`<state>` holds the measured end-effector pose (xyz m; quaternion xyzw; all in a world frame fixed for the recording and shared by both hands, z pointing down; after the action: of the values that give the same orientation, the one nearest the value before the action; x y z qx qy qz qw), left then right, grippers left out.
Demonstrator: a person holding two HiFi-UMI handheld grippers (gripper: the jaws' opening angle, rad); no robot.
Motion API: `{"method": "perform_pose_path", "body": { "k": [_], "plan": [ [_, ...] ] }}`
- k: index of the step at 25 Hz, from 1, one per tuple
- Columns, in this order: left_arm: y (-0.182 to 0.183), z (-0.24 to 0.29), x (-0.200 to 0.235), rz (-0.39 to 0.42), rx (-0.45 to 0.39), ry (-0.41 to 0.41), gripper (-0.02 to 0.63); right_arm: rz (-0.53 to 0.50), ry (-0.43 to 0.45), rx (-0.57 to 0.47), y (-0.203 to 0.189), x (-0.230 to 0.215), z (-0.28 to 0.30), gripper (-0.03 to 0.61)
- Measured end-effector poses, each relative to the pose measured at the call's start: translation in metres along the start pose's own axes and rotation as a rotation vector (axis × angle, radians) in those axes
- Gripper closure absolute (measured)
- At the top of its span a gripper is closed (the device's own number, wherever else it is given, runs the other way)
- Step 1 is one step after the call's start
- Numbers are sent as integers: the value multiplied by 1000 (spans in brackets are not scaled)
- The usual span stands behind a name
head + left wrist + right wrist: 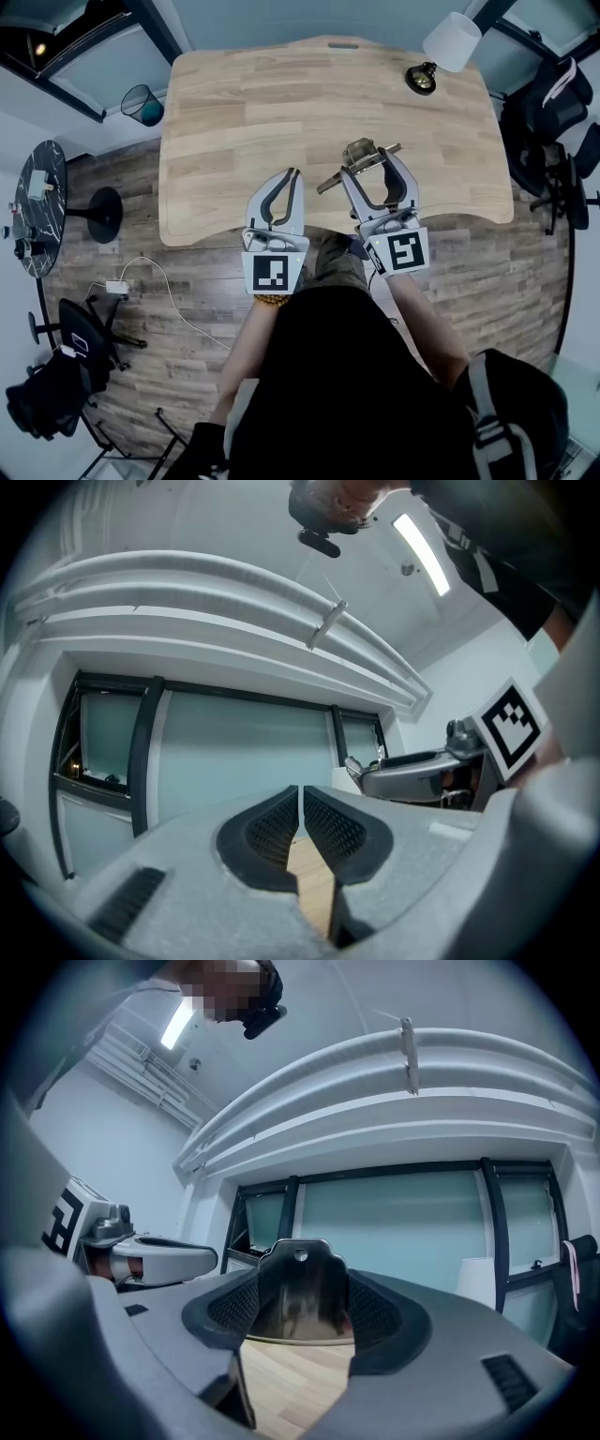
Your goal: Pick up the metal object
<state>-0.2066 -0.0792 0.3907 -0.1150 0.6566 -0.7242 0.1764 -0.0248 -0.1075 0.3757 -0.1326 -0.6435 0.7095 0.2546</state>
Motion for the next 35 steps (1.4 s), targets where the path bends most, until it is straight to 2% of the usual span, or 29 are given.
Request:
{"method": "perform_pose_path", "body": {
  "k": [5, 9, 35],
  "plan": [
    [-1, 3, -2, 46, -15, -18, 581, -16, -5, 21, -5, -5, -2, 293],
    [-4, 5, -3, 12, -15, -22, 581, -23, -14, 33, -9, -9, -3, 293],
    [-16, -1, 4, -2, 19, -24, 583, -42, 20, 88, -21, 2, 0, 293]
  ]
}}
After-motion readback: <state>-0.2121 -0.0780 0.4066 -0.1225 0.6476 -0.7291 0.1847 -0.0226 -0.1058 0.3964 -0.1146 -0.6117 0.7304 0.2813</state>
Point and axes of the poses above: the fingertips, and each gripper's own axes: z forward along the fingers, x to its left, y out of its top, the point moved 8 cm from there along -z, backward along the fingers, and after that the axes turned 11 degrees about x, right-handed, at the moved point
